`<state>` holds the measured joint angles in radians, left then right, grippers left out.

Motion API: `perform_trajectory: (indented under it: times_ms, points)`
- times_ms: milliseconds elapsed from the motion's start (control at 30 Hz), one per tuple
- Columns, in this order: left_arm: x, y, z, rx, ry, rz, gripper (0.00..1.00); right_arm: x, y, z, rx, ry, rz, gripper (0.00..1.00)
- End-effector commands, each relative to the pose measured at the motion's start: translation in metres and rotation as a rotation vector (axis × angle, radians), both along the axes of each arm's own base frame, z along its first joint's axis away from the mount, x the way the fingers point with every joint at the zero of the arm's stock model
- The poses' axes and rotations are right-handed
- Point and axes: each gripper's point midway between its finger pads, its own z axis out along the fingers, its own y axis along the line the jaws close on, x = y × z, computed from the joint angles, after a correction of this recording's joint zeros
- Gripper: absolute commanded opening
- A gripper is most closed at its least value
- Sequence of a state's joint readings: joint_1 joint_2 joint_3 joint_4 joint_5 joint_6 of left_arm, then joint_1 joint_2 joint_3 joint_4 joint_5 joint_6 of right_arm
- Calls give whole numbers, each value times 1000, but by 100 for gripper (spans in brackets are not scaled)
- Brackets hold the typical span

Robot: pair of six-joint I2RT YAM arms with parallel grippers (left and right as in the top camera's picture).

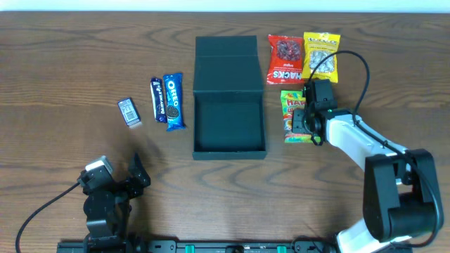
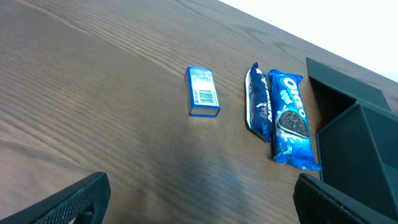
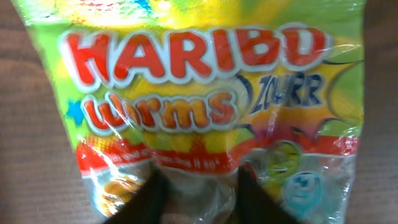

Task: Pack container
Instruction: 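Reach the right gripper to the green Haribo bag and grasp it, then carry the Haribo bag left and lower it into the box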

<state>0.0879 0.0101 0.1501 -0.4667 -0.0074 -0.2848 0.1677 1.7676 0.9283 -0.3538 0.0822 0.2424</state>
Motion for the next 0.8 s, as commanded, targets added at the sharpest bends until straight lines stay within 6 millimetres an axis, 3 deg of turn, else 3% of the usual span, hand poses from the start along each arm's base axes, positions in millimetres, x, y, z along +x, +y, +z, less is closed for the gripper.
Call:
perform_trajectory:
  times_ms: [0,33,133,233,367,400,467,533,633,767]
  points:
    - [0,1,-7,3,13,7,95,-23,-4,-31,-3,115,-13,9]
    - [0,1,-7,3,13,7,95,-23,-3,-30,2,113,-28,2]
    - [0,1,-7,3,13,7,95,-26,-2,-17,28,107,-73,1]
    - [0,1,-7,3,13,7,95,-22,1,9,48,68,-65,1]
    - [0,1,-7,3,13,7,95,-9,7,75,93,-74,-87,1]
    - [0,1,-7,3,13,7,95,-5,10,102,125,-135,-111,1]
    - [0,1,-7,3,13,7,95,-4,23,148,208,-247,-123,1]
    - [0,1,-7,3,13,7,95,-10,39,178,289,-318,-138,1]
    - [0,1,-7,3,13,7,95,-17,66,199,368,-363,-119,1]
    - [0,1,-7,3,13,7,95,-29,124,203,452,-359,-45,1]
